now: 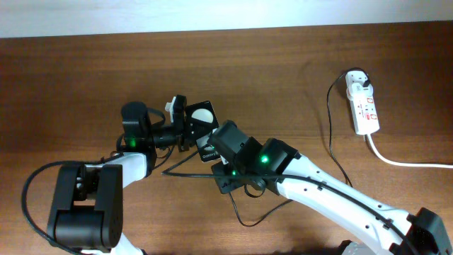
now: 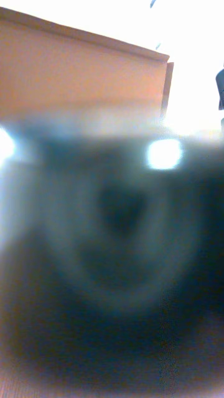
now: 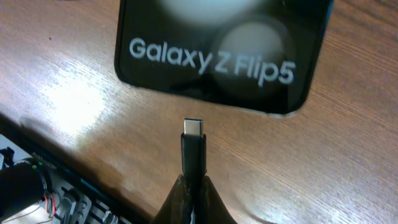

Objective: Plug charger to phone and switch on socket

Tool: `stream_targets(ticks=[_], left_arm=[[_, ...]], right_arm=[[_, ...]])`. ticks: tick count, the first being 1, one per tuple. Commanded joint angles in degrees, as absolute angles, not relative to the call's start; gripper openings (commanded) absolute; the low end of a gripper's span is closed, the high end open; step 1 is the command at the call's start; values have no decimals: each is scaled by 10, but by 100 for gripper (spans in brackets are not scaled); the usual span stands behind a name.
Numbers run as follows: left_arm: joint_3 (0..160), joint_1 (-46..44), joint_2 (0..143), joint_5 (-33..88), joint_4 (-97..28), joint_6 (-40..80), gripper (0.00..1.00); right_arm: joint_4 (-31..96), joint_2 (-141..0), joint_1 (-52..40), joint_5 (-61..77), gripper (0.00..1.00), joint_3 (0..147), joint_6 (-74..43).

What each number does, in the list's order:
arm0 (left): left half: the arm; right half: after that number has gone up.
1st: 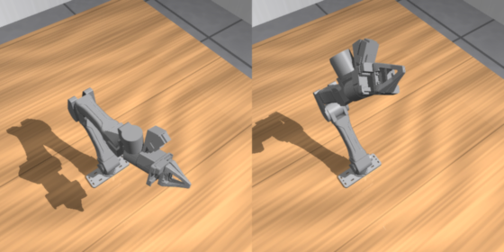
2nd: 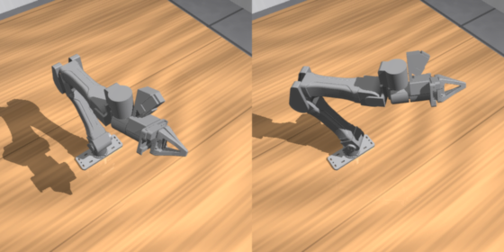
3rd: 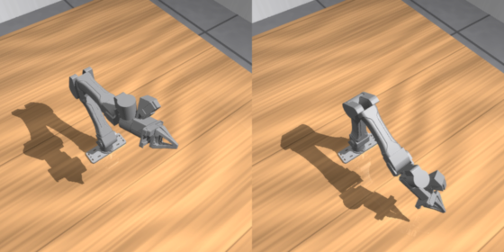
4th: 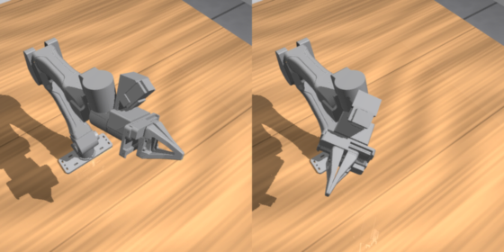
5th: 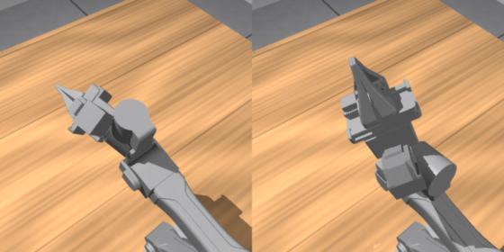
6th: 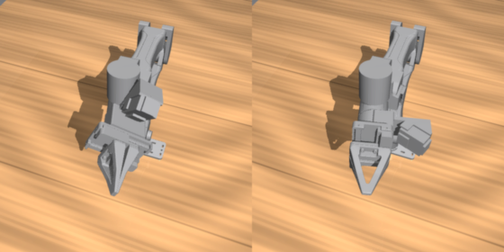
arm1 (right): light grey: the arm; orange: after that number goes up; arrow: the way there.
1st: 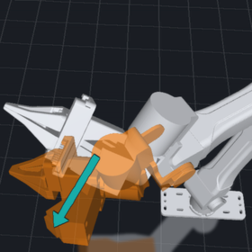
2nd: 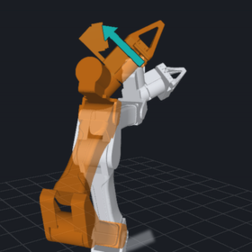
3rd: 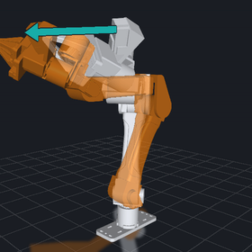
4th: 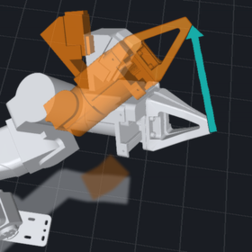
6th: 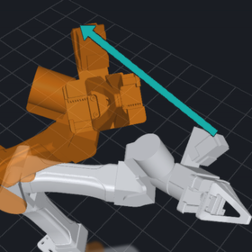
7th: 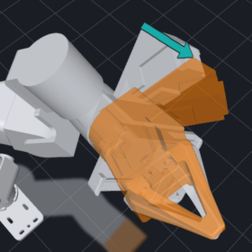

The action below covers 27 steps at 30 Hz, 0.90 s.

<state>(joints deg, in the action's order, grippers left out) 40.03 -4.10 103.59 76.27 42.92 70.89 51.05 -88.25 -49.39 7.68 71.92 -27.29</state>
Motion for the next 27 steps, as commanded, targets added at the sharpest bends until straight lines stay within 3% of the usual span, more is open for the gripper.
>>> stream_targets(ticks=[1,7,27], left_arm=[[407,-38,1034,782,434,695,0],[407,-38,1034,781,434,656,0],[407,-38,1034,767,402,693,0]], right_arm=[[500,-886,-495,68,4,716,-280],[507,-886,-495,68,4,716,-280],[498,-886,-495,60,4,716,-320]])
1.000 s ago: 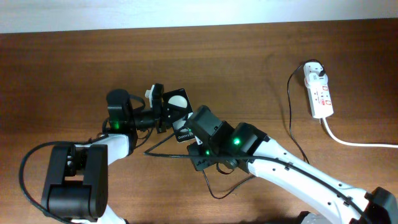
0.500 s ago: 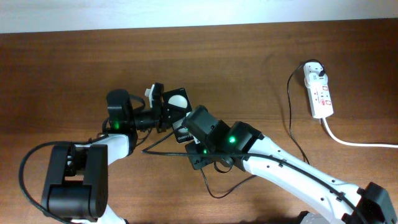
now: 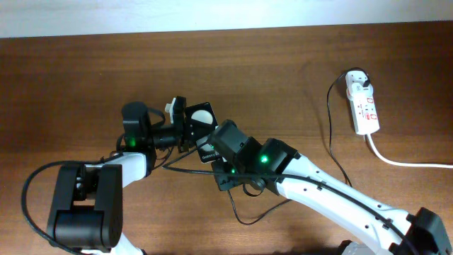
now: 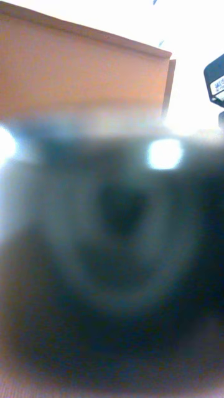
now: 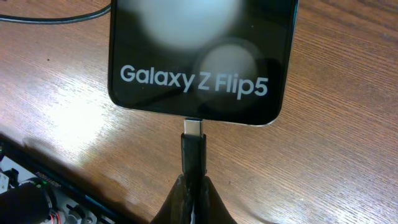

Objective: Plug charger to phone and switch on socket

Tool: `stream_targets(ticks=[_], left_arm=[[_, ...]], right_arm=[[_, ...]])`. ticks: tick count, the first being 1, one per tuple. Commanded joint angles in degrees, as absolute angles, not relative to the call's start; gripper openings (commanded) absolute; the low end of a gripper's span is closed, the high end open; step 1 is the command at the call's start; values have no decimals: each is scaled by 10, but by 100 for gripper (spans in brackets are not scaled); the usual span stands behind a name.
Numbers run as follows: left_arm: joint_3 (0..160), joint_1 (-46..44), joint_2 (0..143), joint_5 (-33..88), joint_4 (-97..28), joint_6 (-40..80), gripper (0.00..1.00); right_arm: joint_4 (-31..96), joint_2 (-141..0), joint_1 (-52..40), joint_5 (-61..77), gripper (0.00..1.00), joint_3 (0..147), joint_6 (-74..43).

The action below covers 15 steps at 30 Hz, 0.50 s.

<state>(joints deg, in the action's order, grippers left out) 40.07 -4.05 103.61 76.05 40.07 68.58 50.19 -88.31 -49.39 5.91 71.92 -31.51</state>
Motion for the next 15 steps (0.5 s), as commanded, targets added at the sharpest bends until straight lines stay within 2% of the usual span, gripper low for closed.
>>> stream_targets(ticks=[1,15], left_arm=[[407,-38,1034,767,402,710,0],[407,-40,1034,771,402,711,0]], right_arm=[[498,-886,-495,60,4,716,-320],[483,-886,-495,57,4,716,-320]])
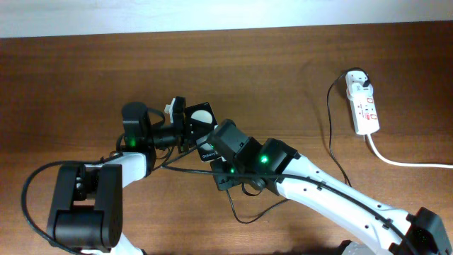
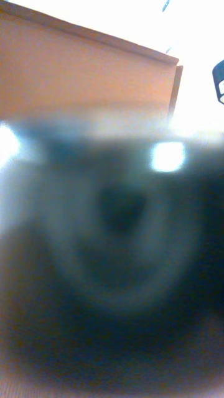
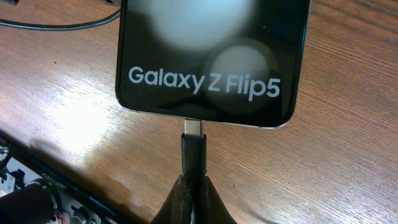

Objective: Plug charger to phone and switch on socket

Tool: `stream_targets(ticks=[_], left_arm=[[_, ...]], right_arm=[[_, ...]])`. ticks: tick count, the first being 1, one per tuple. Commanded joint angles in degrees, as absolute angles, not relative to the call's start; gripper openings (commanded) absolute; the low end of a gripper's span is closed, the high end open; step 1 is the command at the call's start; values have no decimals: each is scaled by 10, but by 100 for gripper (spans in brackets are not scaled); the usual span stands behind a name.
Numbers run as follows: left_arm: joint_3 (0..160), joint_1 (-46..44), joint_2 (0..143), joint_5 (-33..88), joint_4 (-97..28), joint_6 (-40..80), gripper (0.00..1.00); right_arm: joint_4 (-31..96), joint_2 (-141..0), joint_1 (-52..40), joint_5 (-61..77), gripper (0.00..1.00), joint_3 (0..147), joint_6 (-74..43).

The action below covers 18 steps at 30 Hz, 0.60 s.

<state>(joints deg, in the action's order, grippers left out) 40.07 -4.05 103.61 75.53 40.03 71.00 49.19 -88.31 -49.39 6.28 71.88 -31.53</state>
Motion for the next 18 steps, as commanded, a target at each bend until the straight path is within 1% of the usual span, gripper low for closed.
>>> stream_targets(ticks=[1,3,11,18], left_arm=[[407,-40,1034,771,402,708,0],[407,-40,1034,772,402,684,0],[407,-40,1034,775,402,685,0],[407,-40,1034,787,402,725,0]], right_arm=[[483,-886,-495,52,4,716,-320],[484,-886,-495,42,4,716,-320],[486,-886,-495,38,4,716,-320],[486,-886,-495,38,4,716,-321]])
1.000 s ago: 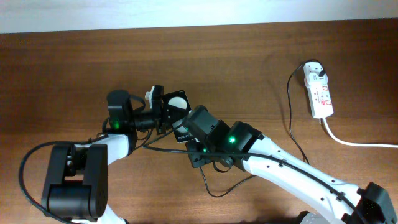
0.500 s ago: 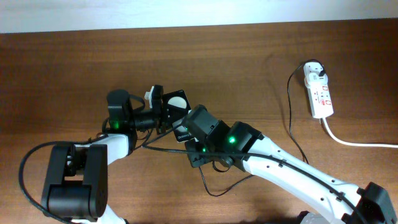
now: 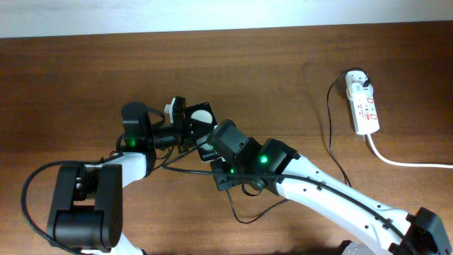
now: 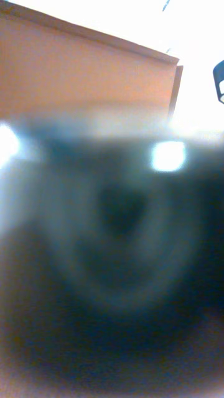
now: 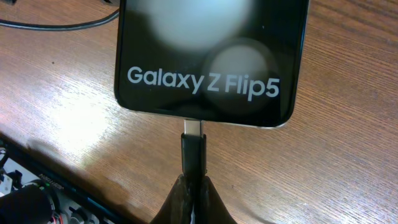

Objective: Plug charger to phone and switch on socket

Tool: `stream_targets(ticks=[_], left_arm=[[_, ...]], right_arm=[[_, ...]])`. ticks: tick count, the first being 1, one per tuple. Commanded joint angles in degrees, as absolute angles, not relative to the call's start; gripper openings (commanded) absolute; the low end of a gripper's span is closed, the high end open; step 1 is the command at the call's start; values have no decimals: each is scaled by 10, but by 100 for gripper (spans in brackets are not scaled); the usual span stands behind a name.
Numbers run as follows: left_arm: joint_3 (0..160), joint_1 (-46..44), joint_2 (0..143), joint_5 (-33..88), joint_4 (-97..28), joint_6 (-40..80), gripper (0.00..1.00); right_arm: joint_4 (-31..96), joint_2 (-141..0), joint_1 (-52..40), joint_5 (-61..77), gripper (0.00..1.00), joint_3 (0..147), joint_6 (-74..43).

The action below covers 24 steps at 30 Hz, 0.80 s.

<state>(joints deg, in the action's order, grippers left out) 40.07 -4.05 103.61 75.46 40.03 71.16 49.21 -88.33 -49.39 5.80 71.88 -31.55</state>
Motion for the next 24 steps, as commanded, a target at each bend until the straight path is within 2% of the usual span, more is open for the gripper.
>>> stream_targets(ticks=[1,9,18,24], left_arm=[[407,-40,1034,787,402,725,0],[407,-40,1034,798,402,702,0],[407,-40,1034,817,402,618,0],[407,-40,1034,827,402,622,0]], right_arm=[[486,-886,-494,38,4,716,-321],[485,-886,-494,12,4,716,-351],[434,-886,-495,-8,4,716,-350],[396,-886,-495,-35,4,716,-350]])
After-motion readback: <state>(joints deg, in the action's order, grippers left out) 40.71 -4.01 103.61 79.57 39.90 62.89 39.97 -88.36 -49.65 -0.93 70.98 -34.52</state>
